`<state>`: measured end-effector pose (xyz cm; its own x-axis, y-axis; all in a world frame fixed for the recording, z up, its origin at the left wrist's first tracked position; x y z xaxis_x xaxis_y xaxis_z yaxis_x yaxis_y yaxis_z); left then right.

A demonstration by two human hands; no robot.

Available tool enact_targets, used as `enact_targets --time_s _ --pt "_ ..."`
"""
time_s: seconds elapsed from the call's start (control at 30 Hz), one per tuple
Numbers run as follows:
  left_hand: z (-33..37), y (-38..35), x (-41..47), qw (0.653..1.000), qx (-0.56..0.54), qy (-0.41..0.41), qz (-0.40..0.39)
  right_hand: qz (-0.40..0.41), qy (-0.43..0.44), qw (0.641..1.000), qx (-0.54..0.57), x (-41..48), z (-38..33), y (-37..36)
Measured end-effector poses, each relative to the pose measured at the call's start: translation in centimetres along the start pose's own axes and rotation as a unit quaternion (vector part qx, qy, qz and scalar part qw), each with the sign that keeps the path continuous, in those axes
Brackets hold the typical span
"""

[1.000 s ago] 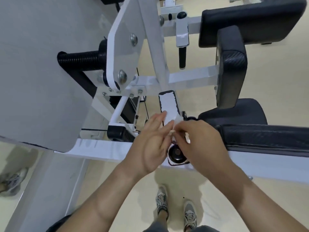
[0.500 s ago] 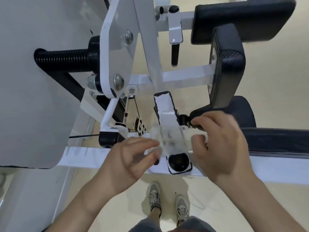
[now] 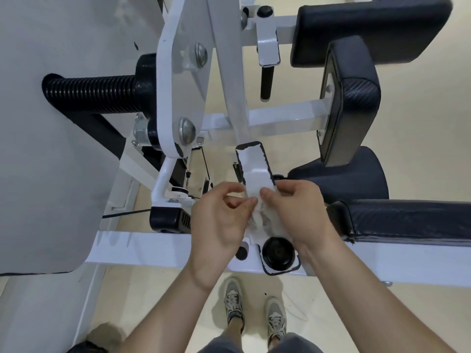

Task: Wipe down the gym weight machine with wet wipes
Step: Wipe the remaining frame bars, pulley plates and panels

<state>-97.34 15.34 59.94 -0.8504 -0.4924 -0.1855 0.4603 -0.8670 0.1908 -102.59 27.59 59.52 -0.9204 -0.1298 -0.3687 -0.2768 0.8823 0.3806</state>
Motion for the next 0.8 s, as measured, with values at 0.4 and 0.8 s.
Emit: enact_targets --time_s 0.4,0.8 --pt "1.4 -1.4 7.1 0.992 0.082 -0.056 0.073 0.07 0.054 0.971 -0.22 7.6 -4.1 -0.8" --pt "2.0 -1.2 9.4 1.0 0.007 0.016 0.0 0.008 0.262 0.779 -0.57 2.3 -2.7 -3.1"
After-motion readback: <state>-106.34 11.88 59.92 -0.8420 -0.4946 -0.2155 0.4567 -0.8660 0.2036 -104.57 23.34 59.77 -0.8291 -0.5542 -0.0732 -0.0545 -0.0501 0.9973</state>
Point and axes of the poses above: each hand's wrist, its own x-axis towards the middle knuckle, its own y-axis out of the back of the hand, z = x × y, the point moved 1 cm from there along x, towards the middle knuckle, and after that the axes turned 11 degrees about -x, right-handed, at the moved point
